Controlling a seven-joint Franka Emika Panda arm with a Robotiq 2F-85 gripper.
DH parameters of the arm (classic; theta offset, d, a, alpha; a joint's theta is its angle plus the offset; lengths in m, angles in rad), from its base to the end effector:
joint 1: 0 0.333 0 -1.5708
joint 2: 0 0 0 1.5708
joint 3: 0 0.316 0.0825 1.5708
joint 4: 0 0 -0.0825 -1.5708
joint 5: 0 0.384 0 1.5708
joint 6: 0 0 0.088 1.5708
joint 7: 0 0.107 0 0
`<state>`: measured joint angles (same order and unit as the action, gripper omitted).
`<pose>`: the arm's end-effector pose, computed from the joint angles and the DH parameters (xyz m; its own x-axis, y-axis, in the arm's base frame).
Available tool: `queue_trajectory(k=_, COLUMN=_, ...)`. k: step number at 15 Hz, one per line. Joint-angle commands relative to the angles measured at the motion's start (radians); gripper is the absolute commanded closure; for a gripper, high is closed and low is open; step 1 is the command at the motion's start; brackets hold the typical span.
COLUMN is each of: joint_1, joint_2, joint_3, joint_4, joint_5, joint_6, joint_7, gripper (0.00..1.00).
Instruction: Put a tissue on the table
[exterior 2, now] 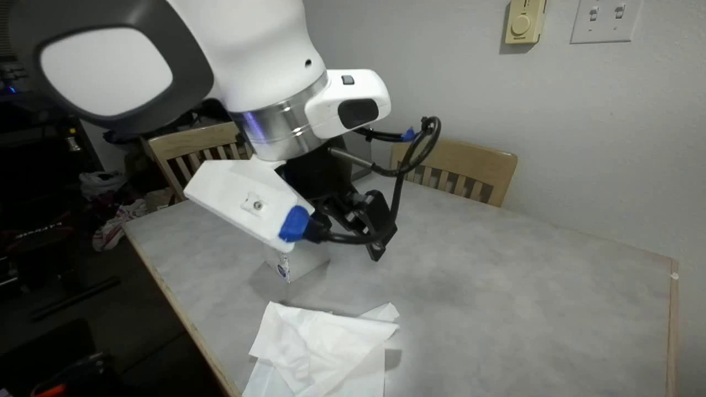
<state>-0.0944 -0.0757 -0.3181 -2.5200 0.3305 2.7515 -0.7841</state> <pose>0.4371 -0.2053 0.3340 0.9348 0.0801 0.3461 0.0777 -0.9968 0.0207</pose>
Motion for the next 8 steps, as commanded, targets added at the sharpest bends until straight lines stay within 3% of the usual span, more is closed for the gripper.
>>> queue_trajectory(k=1, joint_1=-0.032, joint_2=-0.087, joint_3=0.034, joint_4=0.017, joint_5=-0.098, joint_6=-0.109, joint_7=0.095, gripper=0.0)
queue_trajectory(k=3, joint_1=-0.022, joint_2=-0.122, joint_3=0.038, joint_4=0.032, joint_5=-0.121, joint_6=-0.16, joint_7=0.128, gripper=0.0)
queue_trajectory(k=4, joint_1=-0.011, joint_2=-0.09, joint_3=0.027, joint_4=0.021, joint_5=-0.093, joint_6=-0.105, joint_7=0.103, gripper=0.0)
queue_trajectory(k=8, joint_1=-0.006, joint_2=-0.126, joint_3=0.029, joint_4=0.027, joint_5=-0.104, joint_6=-0.138, joint_7=0.121, gripper=0.0)
